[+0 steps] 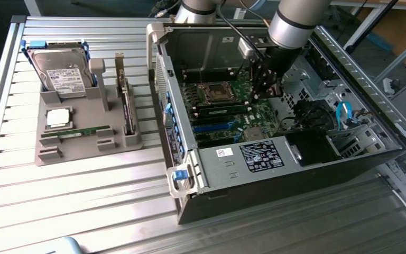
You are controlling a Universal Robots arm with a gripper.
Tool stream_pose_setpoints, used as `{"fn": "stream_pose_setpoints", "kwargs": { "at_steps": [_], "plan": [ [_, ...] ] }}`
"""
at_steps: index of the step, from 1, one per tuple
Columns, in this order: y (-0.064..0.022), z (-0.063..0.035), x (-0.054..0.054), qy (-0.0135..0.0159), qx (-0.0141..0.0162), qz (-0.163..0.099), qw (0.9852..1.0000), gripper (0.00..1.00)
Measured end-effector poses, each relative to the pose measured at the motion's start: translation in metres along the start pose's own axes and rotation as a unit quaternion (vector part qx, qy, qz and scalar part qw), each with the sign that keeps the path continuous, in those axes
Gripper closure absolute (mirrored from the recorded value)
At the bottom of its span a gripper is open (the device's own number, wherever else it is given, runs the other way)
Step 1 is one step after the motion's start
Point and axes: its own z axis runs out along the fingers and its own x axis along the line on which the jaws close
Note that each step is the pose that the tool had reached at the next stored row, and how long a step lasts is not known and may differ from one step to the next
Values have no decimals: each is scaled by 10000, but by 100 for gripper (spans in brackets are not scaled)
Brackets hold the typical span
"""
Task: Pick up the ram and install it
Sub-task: 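Press down the ram until it locks into place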
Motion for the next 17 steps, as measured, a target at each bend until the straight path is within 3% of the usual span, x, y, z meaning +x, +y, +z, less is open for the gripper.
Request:
{"fn": "stream_pose_setpoints", "kwargs": {
  "at_steps": [17],
  "plan": [
    [49,54,-3,-3,0,0,10000,90]
  ]
}}
